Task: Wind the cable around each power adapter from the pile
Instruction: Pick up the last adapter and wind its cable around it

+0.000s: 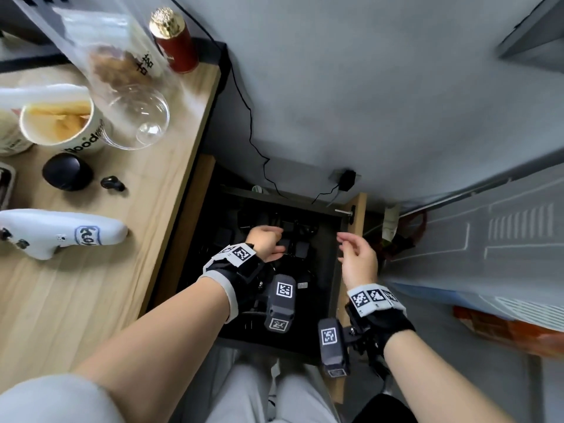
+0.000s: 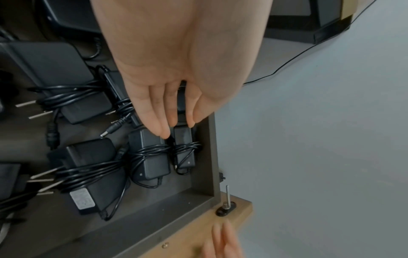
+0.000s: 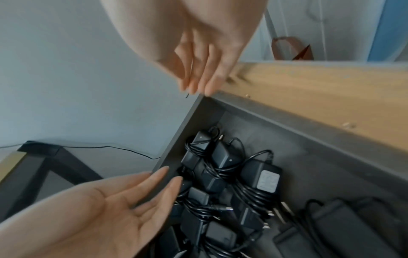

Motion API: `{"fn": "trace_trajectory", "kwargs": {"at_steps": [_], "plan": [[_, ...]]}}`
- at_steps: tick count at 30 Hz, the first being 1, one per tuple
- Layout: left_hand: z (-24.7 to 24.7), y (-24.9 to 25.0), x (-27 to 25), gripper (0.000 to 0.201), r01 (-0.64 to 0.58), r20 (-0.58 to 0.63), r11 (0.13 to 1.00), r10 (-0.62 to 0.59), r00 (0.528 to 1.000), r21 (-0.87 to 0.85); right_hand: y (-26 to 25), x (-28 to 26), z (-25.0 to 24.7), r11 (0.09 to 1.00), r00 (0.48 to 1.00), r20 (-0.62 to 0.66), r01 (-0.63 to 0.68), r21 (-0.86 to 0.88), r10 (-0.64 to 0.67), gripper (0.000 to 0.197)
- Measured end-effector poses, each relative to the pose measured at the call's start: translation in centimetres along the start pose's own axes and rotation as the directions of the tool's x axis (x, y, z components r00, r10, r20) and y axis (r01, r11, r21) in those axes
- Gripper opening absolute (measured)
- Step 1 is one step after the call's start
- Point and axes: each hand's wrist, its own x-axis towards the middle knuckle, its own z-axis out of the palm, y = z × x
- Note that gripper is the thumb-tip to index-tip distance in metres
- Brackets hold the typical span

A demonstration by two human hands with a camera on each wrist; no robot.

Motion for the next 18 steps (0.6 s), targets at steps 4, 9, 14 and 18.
{"fn": "trace_trajectory", "kwargs": {"at_steps": [4, 9, 14, 18], "plan": [[-0.3, -0.1, -2.2, 0.032, -0.001, 0.058, 0.997, 0.006, 0.998, -0.075, 1.0, -1.5, -2.4, 0.981, 0.976, -0.213, -0.089, -0.174, 0.051, 0.028], [-0.8, -1.4, -5.4, 0.027, -0.005, 0.027, 0.99, 0.009, 1.0, -0.138, 1.4, -3.2, -3.2, 0.916, 0.948, 0.01, -0.306, -0.258, 0.319, 0.043], [-2.7, -3.7, -7.0, 0.03, 0.043, 0.018, 0.982, -0.04, 0.999, -0.186, 1.7, -3.6, -2.7, 0.87, 0.896, 0.109, -0.378, -0.317, 0.43, 0.045], [-4.7, -5.7, -7.8, 0.016, 0.104, 0.004, 0.981, -0.105, 0.994, -0.166, 2.3, -3.2, -2.0, 0.876, 0.893, 0.096, -0.401, -0.269, 0.439, 0.047]]}}
